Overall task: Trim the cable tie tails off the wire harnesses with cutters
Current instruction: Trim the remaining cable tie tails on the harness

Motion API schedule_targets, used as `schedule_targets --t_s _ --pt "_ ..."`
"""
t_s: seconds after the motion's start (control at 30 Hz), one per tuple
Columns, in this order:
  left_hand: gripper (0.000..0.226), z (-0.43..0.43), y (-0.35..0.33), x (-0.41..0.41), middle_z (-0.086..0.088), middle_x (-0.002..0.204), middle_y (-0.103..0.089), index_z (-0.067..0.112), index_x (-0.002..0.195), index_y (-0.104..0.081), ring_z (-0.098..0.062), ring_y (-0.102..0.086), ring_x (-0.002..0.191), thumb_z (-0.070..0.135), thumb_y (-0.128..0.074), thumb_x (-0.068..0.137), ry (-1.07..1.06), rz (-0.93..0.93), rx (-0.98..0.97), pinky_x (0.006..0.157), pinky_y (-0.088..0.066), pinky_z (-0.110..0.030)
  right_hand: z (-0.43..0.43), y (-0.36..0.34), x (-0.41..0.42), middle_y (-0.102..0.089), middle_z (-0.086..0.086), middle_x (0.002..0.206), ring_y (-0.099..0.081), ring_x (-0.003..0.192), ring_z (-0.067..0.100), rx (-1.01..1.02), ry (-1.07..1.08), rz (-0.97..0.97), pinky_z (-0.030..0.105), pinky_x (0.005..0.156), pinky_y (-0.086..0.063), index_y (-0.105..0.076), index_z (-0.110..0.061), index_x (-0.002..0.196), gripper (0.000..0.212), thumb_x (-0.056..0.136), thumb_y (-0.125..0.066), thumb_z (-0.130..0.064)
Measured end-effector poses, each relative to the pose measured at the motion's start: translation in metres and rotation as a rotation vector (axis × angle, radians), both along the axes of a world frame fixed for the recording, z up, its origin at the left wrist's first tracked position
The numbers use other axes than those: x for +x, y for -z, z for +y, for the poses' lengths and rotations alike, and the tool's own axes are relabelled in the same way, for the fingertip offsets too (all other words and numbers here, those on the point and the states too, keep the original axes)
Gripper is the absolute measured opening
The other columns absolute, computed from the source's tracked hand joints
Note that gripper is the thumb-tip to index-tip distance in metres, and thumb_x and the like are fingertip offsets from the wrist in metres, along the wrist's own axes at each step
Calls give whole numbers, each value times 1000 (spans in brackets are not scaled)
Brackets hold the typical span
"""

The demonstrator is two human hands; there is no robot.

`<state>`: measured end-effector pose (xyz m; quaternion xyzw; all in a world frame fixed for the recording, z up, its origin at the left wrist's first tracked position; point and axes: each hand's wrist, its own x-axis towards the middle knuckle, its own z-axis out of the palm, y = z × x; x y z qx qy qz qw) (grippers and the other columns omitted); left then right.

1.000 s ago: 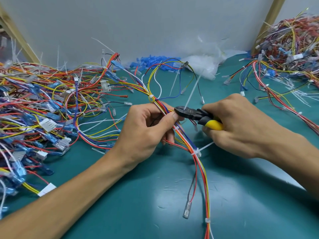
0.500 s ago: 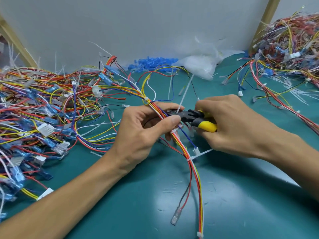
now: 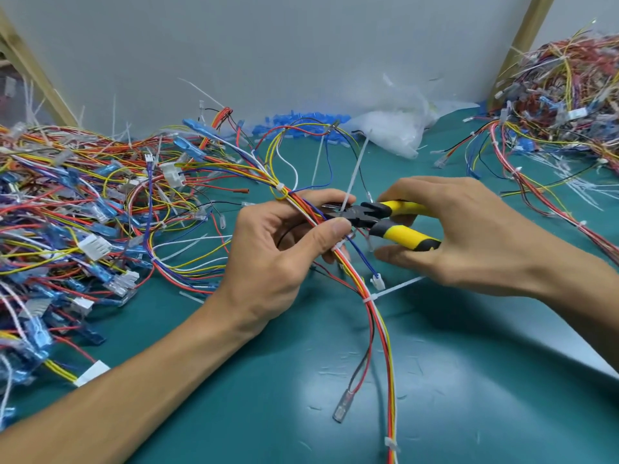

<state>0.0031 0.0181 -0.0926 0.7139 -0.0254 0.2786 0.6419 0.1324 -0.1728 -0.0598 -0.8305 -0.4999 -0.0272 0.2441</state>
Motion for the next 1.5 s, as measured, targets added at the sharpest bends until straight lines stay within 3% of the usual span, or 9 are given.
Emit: schedule_targets --t_s 0.13,0.3,0.4,0.5,0.63,0.87,1.17,1.3,1.5 --pt "27 -1 0 1 -9 85 -73 -1 113 -72 -16 -63 64 5 -70 87 -20 -21 -4 64 -53 -21 2 3 0 -60 -9 89 -60 80 11 46 34 -16 39 72 -51 -66 -35 109 46 80 -64 -71" --pt "23 2 2 1 -15 89 -76 8 112 -74 -31 -71 74 3 -70 90 -27 -39 -8 70 -58 -28 1 1 -2 -48 4 60 -28 61 13 161 26 79 27 48 -36 -74 -18 82 30 84 -83 -47" --pt "23 4 3 2 -14 89 -76 8 111 -75 -34 -70 76 6 -67 90 9 -30 -90 71 -57 -33 0 0 -5 -47 9 58 -25 61 12 144 52 117 33 49 -32 -74 -17 76 29 82 -84 -44" --pt "15 7 4 3 -17 85 -73 9 99 -78 -30 -67 73 10 -66 90 18 7 -201 63 -57 -37 1 0 -8 -39 6 54 -24 57 14 141 72 126 25 47 -22 -68 -17 69 34 81 -86 -42" --pt "16 10 7 4 -10 72 -68 0 82 -69 -27 -63 60 12 -65 90 2 37 -204 54 -53 -33 2 3 -10 -45 2 54 -33 55 20 115 78 95 32 50 -32 -64 -20 71 39 83 -82 -51" --pt "9 2 4 3 -4 67 -71 1 92 -69 -15 -62 52 8 -63 90 -67 6 -77 52 -52 -23 3 3 -8 -47 5 58 -45 60 26 42 128 -32 41 55 -41 -54 -22 78 55 83 -55 -77" --pt "10 2 3 3 -5 67 -70 4 93 -71 -26 -61 54 10 -64 91 -99 7 -45 51 -55 -29 5 3 -9 -54 -4 74 -52 69 15 112 87 16 32 59 -37 -66 -27 76 39 82 -70 -65" --pt "9 3 3 3 -6 68 -70 5 92 -70 -24 -62 54 12 -65 91 -116 3 -57 50 -52 -27 4 3 -9 -54 -5 78 -54 74 21 106 144 -31 47 64 -48 -58 -26 77 51 86 -57 -76" --pt "7 3 3 3 -6 68 -70 7 91 -70 -31 -62 55 12 -64 91 -120 -2 -66 50 -51 -25 1 -3 -10 -53 -5 84 -54 80 23 38 216 -96 49 71 -50 -47 -24 87 56 90 -40 -79"
